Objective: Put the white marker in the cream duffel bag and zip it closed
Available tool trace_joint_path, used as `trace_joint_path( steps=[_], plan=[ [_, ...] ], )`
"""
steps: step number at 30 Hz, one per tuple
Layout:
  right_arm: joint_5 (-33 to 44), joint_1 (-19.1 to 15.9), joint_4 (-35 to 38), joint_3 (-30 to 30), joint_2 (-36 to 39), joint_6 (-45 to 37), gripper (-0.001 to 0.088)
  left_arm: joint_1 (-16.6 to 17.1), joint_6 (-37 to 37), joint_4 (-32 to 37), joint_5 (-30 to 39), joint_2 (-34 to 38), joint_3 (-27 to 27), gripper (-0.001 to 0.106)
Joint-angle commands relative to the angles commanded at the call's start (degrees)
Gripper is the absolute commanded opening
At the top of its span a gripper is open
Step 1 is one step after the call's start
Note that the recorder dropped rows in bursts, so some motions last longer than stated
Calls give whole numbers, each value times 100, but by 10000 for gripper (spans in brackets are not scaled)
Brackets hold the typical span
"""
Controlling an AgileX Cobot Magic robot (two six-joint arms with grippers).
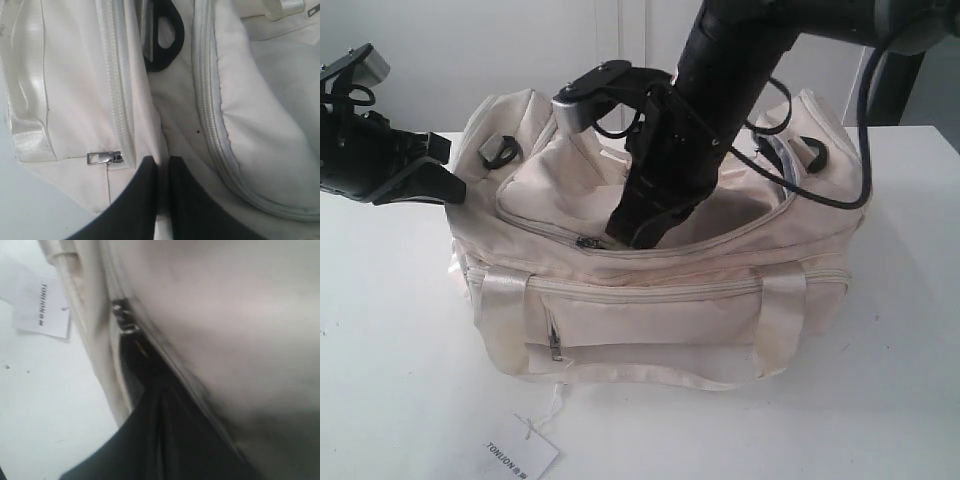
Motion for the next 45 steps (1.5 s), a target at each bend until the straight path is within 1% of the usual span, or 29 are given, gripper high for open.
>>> trace_joint_path(
  steps=[9, 17, 18, 19, 22, 23, 26, 27, 28, 30, 31, 32, 33, 34, 36, 41, 42, 43, 45],
  plan=[
    [0, 0, 17, 14, 117, -10, 0, 0, 0, -13, -8, 0, 0, 0],
    [0, 0, 208, 583, 139, -199, 0, 0, 0, -13, -8, 0, 0, 0],
    [0, 0, 288, 637, 139, -284, 0, 0, 0, -13, -8, 0, 0, 0],
    [0, 0, 519, 725, 139, -446, 0, 0, 0, -13, -8, 0, 0, 0],
    [0, 0, 573, 875, 154, -458, 0, 0, 0, -13, -8, 0, 0, 0],
    [-96, 0, 573, 932, 154, -458, 0, 0, 0, -13, -8, 0, 0, 0],
    [-921, 0, 610, 1200, 154, -419, 0, 0, 0, -13, -8, 0, 0, 0],
    [-982, 0, 645, 1231, 154, -419, 0, 0, 0, -13, -8, 0, 0, 0],
    [-1242, 0, 725, 1291, 154, -419, 6, 0, 0, -13, -8, 0, 0, 0],
    [-1480, 0, 791, 1327, 154, -419, 41, 0, 0, -13, -8, 0, 0, 0],
    [-1574, 0, 791, 1327, 154, -419, 79, 0, 0, -13, -8, 0, 0, 0],
    [-1671, 0, 780, 1327, 154, -419, 148, 0, 0, -13, -8, 0, 0, 0],
    [-1735, 0, 766, 1327, 154, -419, 187, 0, 0, -13, -8, 0, 0, 0],
    [-1813, 0, 766, 1327, 154, -419, 251, 0, 0, -13, -8, 0, 0, 0],
    [-1983, 0, 766, 1327, 144, -430, 323, 0, 0, -13, -8, 0, 0, 0],
    [-2080, 0, 766, 1327, 37, -850, 437, 0, 11, -13, -18, 0, 0, 0],
    [-2114, 0, 766, 1327, -30, -1016, 478, 0, 11, -13, -18, 0, 0, 0],
    [-2125, 0, 790, 1327, -56, -1104, 494, 0, 11, -13, -18, 0, 0, 0],
    [-2127, 0, 1110, 1327, -14, -1420, 503, 0, 11, -13, -18, 0, 0, 0]
  ],
)
